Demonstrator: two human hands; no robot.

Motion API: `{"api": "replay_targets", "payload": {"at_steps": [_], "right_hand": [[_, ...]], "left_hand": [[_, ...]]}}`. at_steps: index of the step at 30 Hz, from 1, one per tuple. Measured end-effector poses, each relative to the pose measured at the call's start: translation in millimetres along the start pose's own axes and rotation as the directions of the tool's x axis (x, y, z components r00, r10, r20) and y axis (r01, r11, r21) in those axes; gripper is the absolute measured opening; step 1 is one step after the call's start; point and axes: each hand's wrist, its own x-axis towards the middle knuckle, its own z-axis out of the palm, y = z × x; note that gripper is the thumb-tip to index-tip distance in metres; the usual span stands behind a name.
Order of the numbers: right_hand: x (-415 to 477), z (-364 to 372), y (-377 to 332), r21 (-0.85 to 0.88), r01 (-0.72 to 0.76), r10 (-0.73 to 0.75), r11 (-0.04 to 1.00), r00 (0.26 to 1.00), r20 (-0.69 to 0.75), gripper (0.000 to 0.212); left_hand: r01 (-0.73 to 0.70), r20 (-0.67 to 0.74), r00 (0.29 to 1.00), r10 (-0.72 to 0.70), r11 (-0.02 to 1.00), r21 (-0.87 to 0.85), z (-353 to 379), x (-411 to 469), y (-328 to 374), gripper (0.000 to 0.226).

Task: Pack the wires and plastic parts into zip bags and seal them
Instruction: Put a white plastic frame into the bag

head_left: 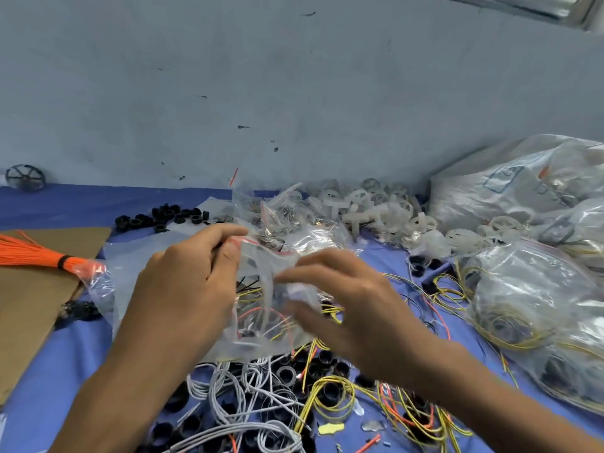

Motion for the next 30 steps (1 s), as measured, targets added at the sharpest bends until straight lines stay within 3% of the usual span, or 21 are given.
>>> {"api": "replay_targets", "payload": {"at_steps": [3,6,9,12,15,20,22,25,30], "right_hand": [[2,-8,64,0.010,-0.166,0.165,0.986,0.976,-0.144,0.014],[-1,-16,161,-0.195,-0.425,0.400,0.884,0.904,-0.152,0.013],[-17,-34,254,-0.396,-0.634,0.648,0.664,0.752,-0.118,0.024],[-40,-42,314,-0.519,-0.725,0.819,0.454,0.569,-0.078,0.042],[-55,-33,337,-0.501,-0.781,0.891,0.373,0.453,-0.042,0.056],[-52,-16,349,-0.452,-0.805,0.859,0.384,0.491,-0.146,0.059],[-48,-15,353,-0.477,-0.773,0.849,0.419,0.519,-0.095,0.061],[-45,-17,363,-0.535,-0.748,0.873,0.393,0.486,-0.037,0.049],[-50,-27,373,-0.455,-0.835,0.877,0.310,0.436,-0.202,0.038]], "left_hand": [[-0.007,0.002,1.000,0.007,1.000,-0.014,1,0,0,0.026],[-0.025,-0.002,1.000,0.025,1.000,-0.016,3,0,-1,0.024],[-0.033,0.001,0.999,0.033,0.999,-0.007,5,0,-3,0.024],[-0.065,-0.037,0.997,0.066,0.998,0.022,7,1,-10,0.025],[-0.073,-0.041,0.997,0.073,0.997,0.003,8,3,-17,0.030],[-0.072,-0.041,0.997,0.070,0.996,-0.045,8,7,-32,0.039],[-0.072,-0.029,0.997,0.072,0.997,-0.016,6,9,-37,0.038],[-0.039,-0.011,0.999,0.039,0.996,-0.075,6,9,-47,0.040],[-0.074,0.043,0.996,0.081,0.987,-0.140,8,19,-52,0.028]]}}
